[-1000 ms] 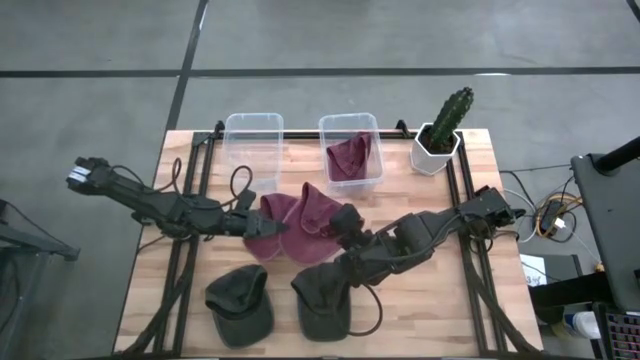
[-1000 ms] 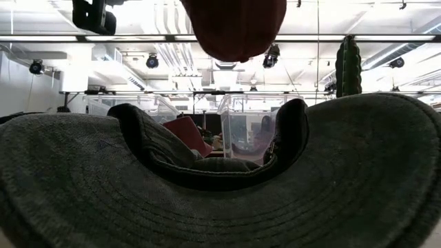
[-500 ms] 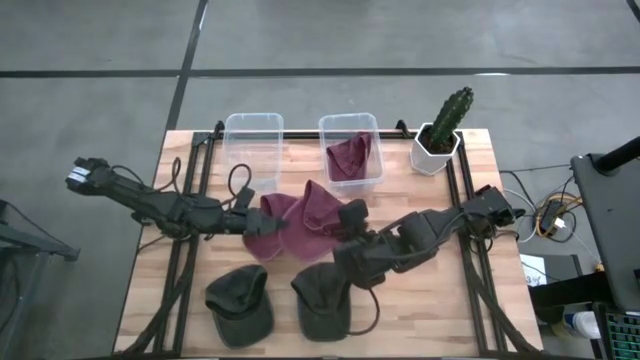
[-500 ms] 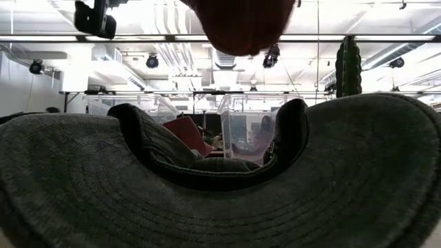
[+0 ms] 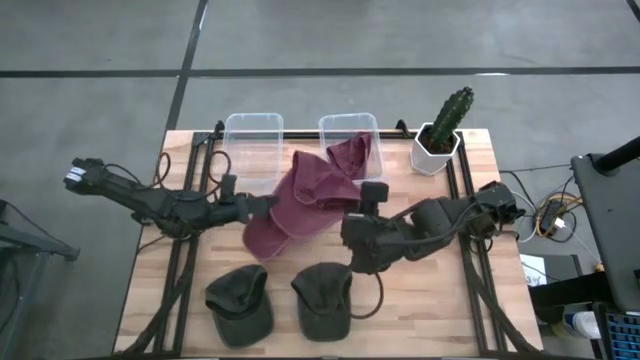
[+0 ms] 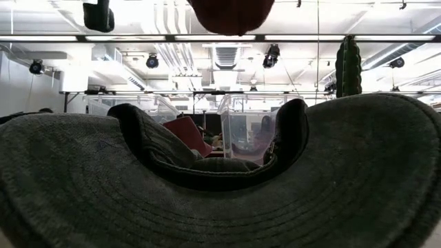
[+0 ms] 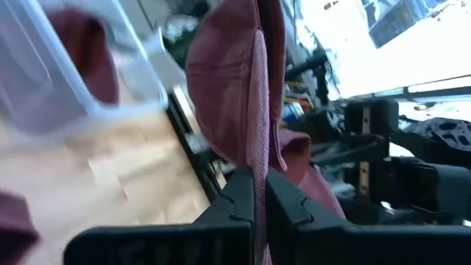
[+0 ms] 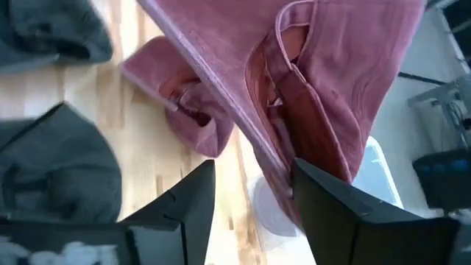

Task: Pick & Place hat
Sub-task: Put the right red cap into the right transparent bin

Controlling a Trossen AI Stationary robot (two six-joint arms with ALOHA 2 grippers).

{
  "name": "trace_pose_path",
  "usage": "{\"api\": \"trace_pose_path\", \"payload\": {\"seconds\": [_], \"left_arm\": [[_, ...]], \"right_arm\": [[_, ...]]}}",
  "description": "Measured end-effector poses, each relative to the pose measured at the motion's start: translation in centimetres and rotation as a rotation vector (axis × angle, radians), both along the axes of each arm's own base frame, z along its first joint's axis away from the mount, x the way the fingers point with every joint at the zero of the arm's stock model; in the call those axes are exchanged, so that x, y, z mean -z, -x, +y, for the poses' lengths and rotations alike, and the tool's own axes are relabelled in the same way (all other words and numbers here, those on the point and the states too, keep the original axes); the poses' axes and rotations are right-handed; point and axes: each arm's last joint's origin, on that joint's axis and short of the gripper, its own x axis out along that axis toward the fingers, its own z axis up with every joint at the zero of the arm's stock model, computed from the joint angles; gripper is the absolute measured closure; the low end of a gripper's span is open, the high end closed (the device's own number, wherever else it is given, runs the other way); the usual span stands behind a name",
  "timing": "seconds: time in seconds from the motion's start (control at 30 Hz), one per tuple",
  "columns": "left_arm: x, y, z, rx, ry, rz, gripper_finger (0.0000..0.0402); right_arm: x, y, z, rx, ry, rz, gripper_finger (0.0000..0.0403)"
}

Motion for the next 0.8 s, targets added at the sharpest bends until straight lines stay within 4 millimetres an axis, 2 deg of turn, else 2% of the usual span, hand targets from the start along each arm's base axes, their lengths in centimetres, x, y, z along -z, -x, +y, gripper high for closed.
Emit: {"api": "trace_pose_path", "payload": {"seconds": [0.2,0.37,0.53,0.8], "left_arm": [[-1.3,1.0,0.8,-0.185,-0.119,-0.024,0.0395],[-2.7,1.7,1.2,-0.288,-0.253,-0.054,0.0395],[-4.0,2.1,1.4,-0.369,-0.378,-0.077,0.0395],[-5.1,2.2,1.7,-0.456,-0.583,0.055,0.0395]], "right_arm": [[-1.1,0.1,-0.6,0.138,-0.097,-0.125,0.0223],[-2.1,-0.4,-1.1,0.354,-0.243,-0.352,0.0229],[-3.0,-1.8,-2.0,0.473,-0.397,-0.567,0.0238],[-4.5,-4.3,-3.7,0.533,-0.512,-0.853,0.0246]]}}
